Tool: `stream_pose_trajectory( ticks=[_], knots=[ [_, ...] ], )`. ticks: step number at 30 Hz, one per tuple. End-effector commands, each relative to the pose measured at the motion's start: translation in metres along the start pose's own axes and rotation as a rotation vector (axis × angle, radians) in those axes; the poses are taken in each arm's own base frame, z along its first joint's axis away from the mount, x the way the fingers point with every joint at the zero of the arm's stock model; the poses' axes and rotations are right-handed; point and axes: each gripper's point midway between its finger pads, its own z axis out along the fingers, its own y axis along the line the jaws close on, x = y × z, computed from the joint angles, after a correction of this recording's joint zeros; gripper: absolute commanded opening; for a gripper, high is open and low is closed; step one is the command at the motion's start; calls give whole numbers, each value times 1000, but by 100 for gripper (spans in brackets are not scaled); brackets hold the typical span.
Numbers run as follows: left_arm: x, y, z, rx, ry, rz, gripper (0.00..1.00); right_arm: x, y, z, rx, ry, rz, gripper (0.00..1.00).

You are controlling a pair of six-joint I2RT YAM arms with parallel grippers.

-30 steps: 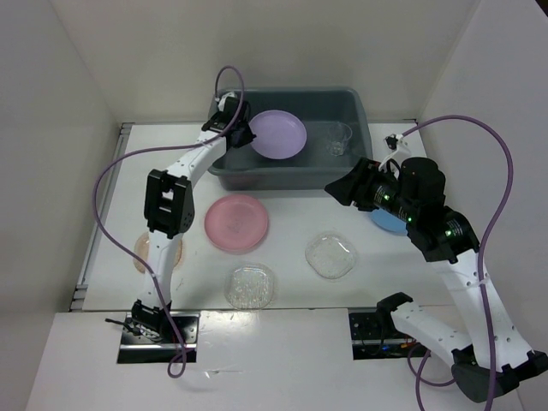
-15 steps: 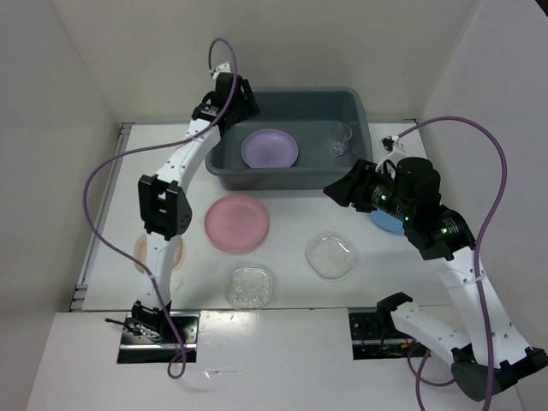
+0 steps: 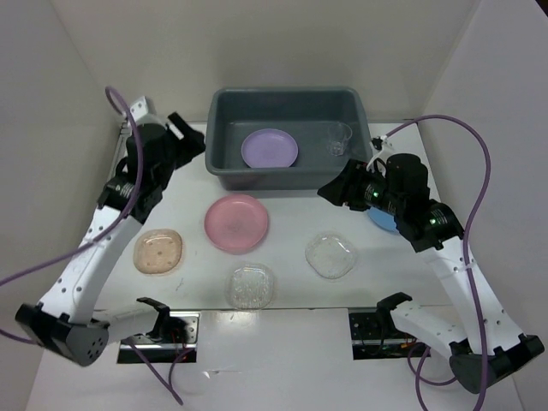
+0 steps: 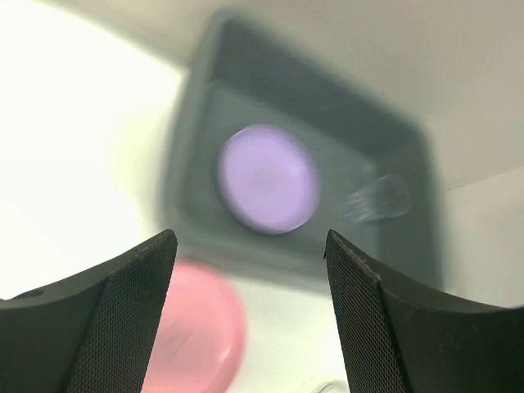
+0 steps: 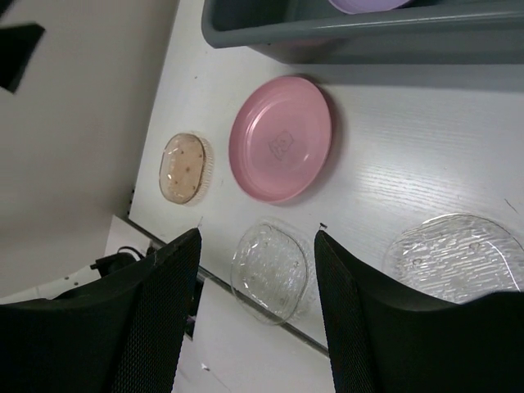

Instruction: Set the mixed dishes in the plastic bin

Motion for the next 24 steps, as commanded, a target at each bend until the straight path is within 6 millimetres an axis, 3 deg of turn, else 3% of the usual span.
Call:
stream_pose_trajectory(
  ticks=[1, 2, 4, 5, 9, 10, 13, 17, 20, 23, 24],
  knots=[
    [54, 70, -10, -229, 98, 21, 81, -4, 9, 10, -57, -1, -35, 63],
    [75, 94, -18, -297, 149, 44, 81, -2, 14, 10, -79, 5, -42, 63],
    [93, 110, -25, -344, 201, 58, 81, 2, 11, 14, -77, 27, -36, 63],
    [112, 123, -30, -373, 259, 79, 82, 3, 11, 14, -77, 27, -36, 63],
    [160, 130, -42, -339, 433, 49, 82, 2, 12, 11, -83, 20, -48, 63],
    [180, 140, -45, -363, 485, 42, 82, 4, 11, 11, -77, 27, -54, 63],
    [208, 154, -56, -391, 558, 1, 82, 4, 12, 6, -81, 22, -56, 63],
    [221, 161, -57, -387, 551, -37, 82, 4, 11, 3, -73, 17, -65, 63],
    [244, 169, -51, -407, 589, -63, 82, 9, 7, 4, -63, 31, -69, 63],
    [257, 168, -42, -387, 606, -95, 81, 9, 7, 4, -63, 31, -69, 63],
    [253, 162, -35, -359, 579, -105, 81, 9, 7, 4, -63, 31, -69, 63]
  ],
)
